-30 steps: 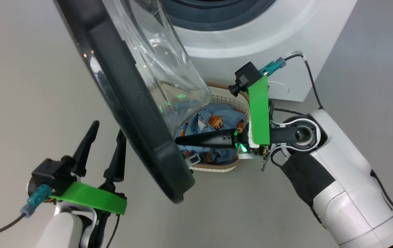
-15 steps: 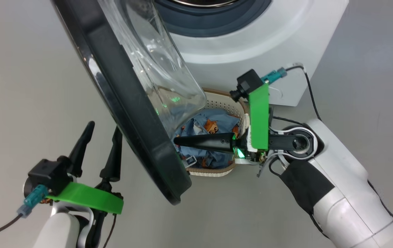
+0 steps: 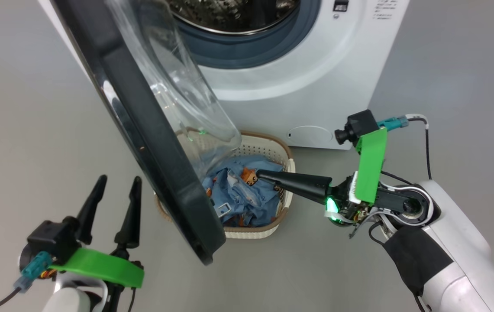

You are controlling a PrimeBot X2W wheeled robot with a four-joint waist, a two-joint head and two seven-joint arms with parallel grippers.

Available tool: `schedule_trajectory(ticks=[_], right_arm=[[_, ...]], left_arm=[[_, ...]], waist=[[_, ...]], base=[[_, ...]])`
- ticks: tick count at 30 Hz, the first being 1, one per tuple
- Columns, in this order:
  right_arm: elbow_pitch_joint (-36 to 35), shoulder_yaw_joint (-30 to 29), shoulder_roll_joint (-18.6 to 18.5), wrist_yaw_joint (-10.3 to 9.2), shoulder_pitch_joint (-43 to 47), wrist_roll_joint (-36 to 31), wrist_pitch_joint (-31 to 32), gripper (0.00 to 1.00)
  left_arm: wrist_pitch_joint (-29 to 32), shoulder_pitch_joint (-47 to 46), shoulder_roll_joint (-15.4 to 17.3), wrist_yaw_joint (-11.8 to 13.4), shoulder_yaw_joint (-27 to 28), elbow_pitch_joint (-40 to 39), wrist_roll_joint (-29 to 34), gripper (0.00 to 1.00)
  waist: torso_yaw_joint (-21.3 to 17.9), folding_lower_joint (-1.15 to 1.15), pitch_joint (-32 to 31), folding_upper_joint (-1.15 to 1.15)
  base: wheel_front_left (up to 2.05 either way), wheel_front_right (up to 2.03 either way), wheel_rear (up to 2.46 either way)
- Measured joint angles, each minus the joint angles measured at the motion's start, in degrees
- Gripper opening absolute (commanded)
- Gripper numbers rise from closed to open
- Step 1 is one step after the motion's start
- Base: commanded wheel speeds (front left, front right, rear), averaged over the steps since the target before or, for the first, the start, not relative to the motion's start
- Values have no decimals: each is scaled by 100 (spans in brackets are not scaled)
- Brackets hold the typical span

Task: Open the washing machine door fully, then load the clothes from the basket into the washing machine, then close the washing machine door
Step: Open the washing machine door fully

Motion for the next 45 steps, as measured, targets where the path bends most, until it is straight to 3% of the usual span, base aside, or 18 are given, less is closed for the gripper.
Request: schedule_trajectory(ticks=[8,9,10,11,16,24,30,37,45], right_arm=[[-343,-99,-82,0,420,115,-439,0],[-400,-98,-102,0,489,101,-508,10],[-456,-97,-111,0,553,93,-561,41],[-519,-99,-120,0,622,52,-659,99],[-784,-153,-129,0,781,-409,-1417,100],[-778,-688,20,0,866,-1248,-3161,100],[-782,-749,49,0,916,-2016,-4288,100],[-331,-686,-156,0,1018,-3561,-5859,100],[-73,-1054,-252,0,1360,-5465,-6357,100]], left_arm=[[0,227,60,0,174,-5,48,100],[0,257,59,0,190,-7,48,100],[1,291,54,0,218,-7,48,100],[1,323,44,0,261,-4,48,100],[1,448,14,0,434,-7,48,100],[0,459,11,0,531,0,67,100],[1,550,15,0,623,32,70,100],[0,586,10,0,708,34,125,100],[0,682,-31,0,778,26,125,100]], waist=[[-252,0,-212,0],[-283,0,-238,0],[-316,0,-260,0],[-350,0,-279,0],[-572,0,-366,0],[-792,0,-468,0],[-900,0,-538,0],[-1025,0,-634,0],[-1167,0,-715,0]], base=[[0,0,0],[0,0,0],[0,0,0],[0,0,0],[0,0,0],[0,0,0],[0,0,0],[0,0,0],[0,0,0]])
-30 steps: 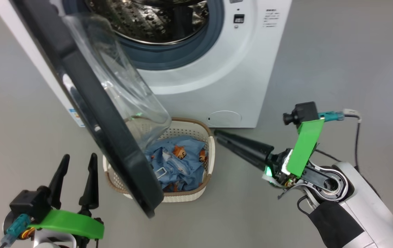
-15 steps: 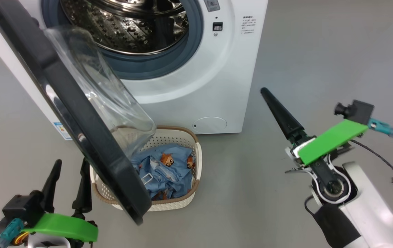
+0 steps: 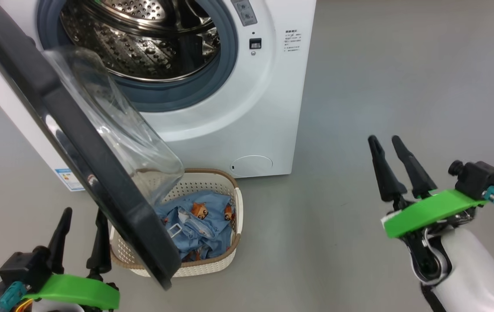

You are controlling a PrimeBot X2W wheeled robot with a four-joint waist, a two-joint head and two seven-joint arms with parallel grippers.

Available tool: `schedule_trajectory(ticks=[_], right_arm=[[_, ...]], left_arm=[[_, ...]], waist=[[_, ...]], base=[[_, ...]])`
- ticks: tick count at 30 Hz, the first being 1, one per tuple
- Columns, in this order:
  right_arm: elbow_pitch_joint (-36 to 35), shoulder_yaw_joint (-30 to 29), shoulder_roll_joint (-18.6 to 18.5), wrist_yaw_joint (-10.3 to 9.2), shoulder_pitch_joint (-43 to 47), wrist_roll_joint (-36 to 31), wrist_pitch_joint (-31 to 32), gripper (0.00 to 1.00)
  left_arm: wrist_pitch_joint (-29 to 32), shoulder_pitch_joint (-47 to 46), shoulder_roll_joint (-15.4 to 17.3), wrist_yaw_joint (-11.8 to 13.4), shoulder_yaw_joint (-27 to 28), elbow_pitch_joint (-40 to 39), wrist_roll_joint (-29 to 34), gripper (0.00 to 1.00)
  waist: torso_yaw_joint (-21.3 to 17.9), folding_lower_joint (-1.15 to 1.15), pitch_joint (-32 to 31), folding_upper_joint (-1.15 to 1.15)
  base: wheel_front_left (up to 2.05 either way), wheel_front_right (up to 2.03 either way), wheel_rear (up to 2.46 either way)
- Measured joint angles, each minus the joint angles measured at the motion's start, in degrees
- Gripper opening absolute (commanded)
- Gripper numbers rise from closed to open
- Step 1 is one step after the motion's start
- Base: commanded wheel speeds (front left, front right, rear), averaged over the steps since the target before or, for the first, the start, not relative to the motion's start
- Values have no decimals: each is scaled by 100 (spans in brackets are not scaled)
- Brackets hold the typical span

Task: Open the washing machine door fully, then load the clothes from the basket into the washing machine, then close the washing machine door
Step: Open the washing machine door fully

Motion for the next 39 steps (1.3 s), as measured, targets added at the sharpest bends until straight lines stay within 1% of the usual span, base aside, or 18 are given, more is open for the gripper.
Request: schedule_trajectory(ticks=[1,3,5,8,17,20,23,26,33,39], right_arm=[[-34,-56,-24,1,65,-435,-1,100],[-202,-493,185,1,263,-859,-3,100],[-441,-689,339,1,503,-1430,-3,100],[-667,-803,564,1,895,-2005,-27,100],[-1170,-1292,795,1,1740,-3138,-27,100],[-1372,-1281,815,1,1967,-3462,-29,100],[-1492,-1307,890,3,2173,-3661,-29,100],[-1562,-1468,915,3,2321,-3745,-29,100],[-1617,-1602,968,3,2429,-3972,-29,100],[-1616,-1669,978,3,2435,-4011,-29,100]], left_arm=[[1,2,-3,0,9,-5,0,100],[1,12,-14,0,36,-8,0,100],[1,47,-16,0,59,-9,0,100],[1,94,-18,0,67,-1,0,100],[1,108,-9,0,81,14,2,100],[0,129,-20,0,120,1,46,100],[1,248,-34,0,135,-31,77,100],[1,329,-36,0,115,-26,107,100],[1,338,-35,0,80,15,126,100],[1,367,-34,0,32,74,135,100]], waist=[[-8,0,-8,0],[-22,0,-25,0],[-33,0,-40,0],[-38,0,-69,0],[-38,0,-188,0],[-31,0,-225,0],[-26,0,-233,0],[-16,0,-234,0],[6,0,-274,0],[41,0,-307,0]], base=[[0,0,0],[0,0,0],[0,0,0],[0,0,0],[0,0,0],[0,0,0],[0,0,0],[0,0,0],[0,0,0],[0,0,0]])
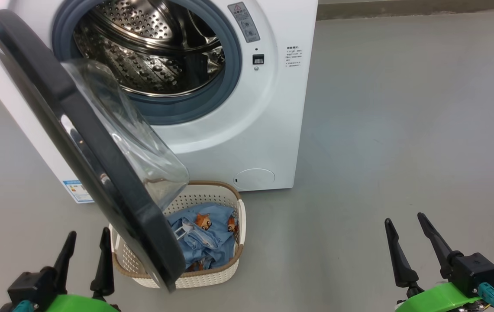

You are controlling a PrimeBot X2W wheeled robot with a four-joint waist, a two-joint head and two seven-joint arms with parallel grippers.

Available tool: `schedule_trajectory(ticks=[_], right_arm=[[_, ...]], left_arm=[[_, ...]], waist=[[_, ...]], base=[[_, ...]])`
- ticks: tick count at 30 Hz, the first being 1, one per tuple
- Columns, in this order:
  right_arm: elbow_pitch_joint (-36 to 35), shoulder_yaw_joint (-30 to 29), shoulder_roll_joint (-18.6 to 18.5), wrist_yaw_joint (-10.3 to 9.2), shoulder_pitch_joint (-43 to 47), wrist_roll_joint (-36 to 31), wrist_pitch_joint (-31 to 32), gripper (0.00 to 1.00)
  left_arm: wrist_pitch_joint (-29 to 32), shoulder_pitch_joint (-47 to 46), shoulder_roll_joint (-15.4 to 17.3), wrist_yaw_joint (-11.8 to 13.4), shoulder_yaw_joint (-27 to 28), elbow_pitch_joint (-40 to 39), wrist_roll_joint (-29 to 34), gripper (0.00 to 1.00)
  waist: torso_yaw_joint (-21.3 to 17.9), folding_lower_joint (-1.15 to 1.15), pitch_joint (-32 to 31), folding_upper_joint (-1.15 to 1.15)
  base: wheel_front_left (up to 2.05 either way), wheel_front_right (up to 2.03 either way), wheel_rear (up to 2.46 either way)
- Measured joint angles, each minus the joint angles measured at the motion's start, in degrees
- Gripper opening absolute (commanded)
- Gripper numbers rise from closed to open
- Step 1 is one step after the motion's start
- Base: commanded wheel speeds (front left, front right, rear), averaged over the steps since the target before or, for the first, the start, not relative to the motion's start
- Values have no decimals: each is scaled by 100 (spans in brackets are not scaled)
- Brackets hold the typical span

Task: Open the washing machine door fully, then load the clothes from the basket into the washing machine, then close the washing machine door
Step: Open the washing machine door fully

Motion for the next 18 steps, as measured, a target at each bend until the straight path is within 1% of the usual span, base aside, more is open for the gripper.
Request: schedule_trajectory(ticks=[18], right_arm=[[97,-129,15,0,9,0,0,100]], left_arm=[[0,80,-2,0,-43,68,62,100]], waist=[[91,0,-33,0]], base=[[0,0,0]])
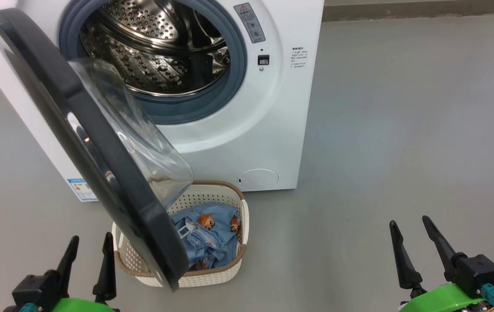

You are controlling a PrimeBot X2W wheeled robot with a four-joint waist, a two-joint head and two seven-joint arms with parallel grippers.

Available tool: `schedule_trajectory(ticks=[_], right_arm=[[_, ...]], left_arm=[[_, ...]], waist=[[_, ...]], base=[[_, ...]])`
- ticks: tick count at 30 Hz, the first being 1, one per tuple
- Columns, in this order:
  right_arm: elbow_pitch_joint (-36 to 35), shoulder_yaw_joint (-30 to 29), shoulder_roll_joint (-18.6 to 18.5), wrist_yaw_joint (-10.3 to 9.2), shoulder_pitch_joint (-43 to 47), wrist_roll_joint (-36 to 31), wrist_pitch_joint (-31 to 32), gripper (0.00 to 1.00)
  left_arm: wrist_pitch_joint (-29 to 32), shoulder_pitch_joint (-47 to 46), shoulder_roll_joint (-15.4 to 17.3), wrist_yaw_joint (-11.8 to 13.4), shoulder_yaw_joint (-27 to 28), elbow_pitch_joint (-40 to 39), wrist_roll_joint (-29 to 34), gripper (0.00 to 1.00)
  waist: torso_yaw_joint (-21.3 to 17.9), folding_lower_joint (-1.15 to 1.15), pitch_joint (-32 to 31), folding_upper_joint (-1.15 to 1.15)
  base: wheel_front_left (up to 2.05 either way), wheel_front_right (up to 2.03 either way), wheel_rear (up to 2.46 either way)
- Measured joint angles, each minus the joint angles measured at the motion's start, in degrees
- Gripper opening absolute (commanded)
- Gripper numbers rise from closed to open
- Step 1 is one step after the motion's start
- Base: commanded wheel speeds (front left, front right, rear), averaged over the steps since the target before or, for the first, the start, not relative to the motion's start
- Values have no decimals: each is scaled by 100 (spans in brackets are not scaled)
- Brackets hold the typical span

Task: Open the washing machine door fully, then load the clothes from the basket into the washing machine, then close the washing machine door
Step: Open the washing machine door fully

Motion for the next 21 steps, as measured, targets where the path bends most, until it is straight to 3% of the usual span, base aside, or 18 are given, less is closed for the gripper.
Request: schedule_trajectory(ticks=[10,11,12,21], right_arm=[[46,-5,1,0,0,1,1,100],[60,-5,1,0,0,1,0,100],[68,-7,1,0,0,1,0,100],[111,-1,2,0,1,11,1,100]], left_arm=[[0,-1,-1,0,-11,1,20,100],[0,-1,-1,0,-18,2,20,39],[0,-1,-1,0,-27,2,20,0],[0,-3,-12,0,147,-203,11,0]], waist=[[11,0,57,0],[14,0,51,0],[16,0,44,0],[12,0,6,0]], base=[[0,0,0],[0,0,0],[0,0,0],[0,0,0]])
